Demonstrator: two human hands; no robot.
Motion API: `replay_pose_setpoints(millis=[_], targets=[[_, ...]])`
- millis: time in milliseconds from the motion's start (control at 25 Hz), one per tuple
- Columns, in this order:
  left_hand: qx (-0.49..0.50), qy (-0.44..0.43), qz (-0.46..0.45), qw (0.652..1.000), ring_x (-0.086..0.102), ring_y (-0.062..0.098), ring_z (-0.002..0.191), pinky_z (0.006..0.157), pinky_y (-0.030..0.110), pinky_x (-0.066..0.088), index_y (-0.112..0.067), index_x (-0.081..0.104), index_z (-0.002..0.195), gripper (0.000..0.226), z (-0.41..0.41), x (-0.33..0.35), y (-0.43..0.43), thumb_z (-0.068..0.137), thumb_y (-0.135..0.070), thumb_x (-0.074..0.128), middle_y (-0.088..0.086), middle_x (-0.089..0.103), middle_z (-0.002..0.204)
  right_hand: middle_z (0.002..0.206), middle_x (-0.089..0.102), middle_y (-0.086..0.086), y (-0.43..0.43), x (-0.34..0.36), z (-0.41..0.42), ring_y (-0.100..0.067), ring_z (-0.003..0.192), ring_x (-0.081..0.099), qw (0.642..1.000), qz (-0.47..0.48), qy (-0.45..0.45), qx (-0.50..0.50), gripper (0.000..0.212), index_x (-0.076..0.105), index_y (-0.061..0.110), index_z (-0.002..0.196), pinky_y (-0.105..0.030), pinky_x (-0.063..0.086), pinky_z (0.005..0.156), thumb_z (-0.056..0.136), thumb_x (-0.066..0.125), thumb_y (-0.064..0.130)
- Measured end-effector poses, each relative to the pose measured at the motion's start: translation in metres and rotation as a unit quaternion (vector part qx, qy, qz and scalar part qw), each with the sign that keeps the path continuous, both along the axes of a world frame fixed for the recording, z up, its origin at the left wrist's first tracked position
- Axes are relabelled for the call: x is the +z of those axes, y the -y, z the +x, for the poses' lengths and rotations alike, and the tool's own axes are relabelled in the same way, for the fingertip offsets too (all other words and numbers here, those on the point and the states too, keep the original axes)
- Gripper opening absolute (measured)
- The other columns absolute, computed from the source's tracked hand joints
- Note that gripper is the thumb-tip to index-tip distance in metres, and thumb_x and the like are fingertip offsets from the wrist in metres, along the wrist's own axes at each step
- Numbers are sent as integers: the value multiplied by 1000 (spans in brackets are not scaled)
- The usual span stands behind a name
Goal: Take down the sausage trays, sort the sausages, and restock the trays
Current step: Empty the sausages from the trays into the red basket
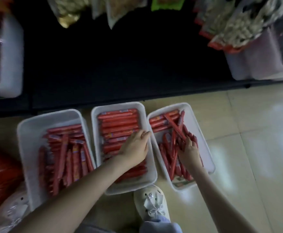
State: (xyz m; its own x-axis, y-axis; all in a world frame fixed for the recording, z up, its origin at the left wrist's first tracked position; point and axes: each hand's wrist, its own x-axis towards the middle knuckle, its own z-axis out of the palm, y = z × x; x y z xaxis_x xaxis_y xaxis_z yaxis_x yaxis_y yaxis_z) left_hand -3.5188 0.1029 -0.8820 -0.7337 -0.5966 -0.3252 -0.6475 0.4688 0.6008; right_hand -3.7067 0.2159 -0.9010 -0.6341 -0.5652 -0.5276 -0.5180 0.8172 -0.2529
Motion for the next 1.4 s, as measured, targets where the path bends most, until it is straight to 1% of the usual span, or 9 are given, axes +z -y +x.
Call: replay_pose_setpoints(millis=[80,160,320,400,520,680,840,1040,1400], targets=[[-80,20,-27,996,27,27,138,113,34,19,-16,29,148,54,-22,-19,-16,96,-17,43,10,29,150,150,26,-16,-23,-19,-12,-38,134,26,997,69,10,24,78,18,6,149,-46,25,111,87,60,30],[-125,57,-51,989,5,26,146,118,39,1,-23,16,152,58,-36,-31,-23,99,-26,39,10,9,159,155,18,-8,-28,-28,-11,-34,138,19,994,85,9,70,81,10,12,151,-48,17,114,89,55,36],[-179,148,-69,970,-21,27,144,113,53,-16,-27,-7,151,68,-56,-49,-30,99,-47,31,12,-16,158,149,33,-2,-34,-32,-11,-27,139,25,988,-1,2,154,63,28,24,149,-48,14,114,90,50,22],[-178,170,-77,966,-23,29,143,112,57,-16,-26,-13,150,72,-60,-54,-32,98,-52,29,14,-17,157,145,43,-3,-37,-35,-9,-25,138,31,982,-39,24,183,57,37,24,145,-45,16,113,90,51,14],[-173,169,-86,966,-22,30,143,109,58,-20,-27,-13,150,73,-63,-58,-33,97,-51,31,14,-17,157,135,52,-7,-25,-35,-8,-27,127,46,987,-68,34,139,46,45,17,140,-35,29,108,94,50,12],[-158,163,-96,969,-24,27,143,105,53,-27,-25,-9,151,75,-63,-61,-33,95,-50,34,11,-21,156,134,55,-7,-13,-44,-20,-23,130,44,984,26,-2,177,58,19,23,151,-32,19,113,98,43,15],[-105,143,-116,977,-29,26,140,97,46,-37,-25,-19,147,86,-56,-59,-31,91,-56,40,9,-30,151,146,37,-7,5,-51,-15,-26,137,30,964,62,-42,255,70,7,22,153,-37,19,114,96,48,19],[-97,149,-120,977,-31,24,139,100,47,-35,-25,-10,151,85,-50,-62,-27,90,-61,37,11,-24,155,151,21,-8,31,-53,-13,-26,139,19,950,93,-1,298,81,4,10,151,-39,16,115,91,56,23],[-97,154,-111,977,-33,22,138,103,49,-29,-26,-9,151,84,-50,-64,-29,89,-63,35,9,-23,156,144,28,-7,42,-54,-18,-28,138,19,947,159,68,271,98,4,18,148,-52,7,114,76,69,30]])
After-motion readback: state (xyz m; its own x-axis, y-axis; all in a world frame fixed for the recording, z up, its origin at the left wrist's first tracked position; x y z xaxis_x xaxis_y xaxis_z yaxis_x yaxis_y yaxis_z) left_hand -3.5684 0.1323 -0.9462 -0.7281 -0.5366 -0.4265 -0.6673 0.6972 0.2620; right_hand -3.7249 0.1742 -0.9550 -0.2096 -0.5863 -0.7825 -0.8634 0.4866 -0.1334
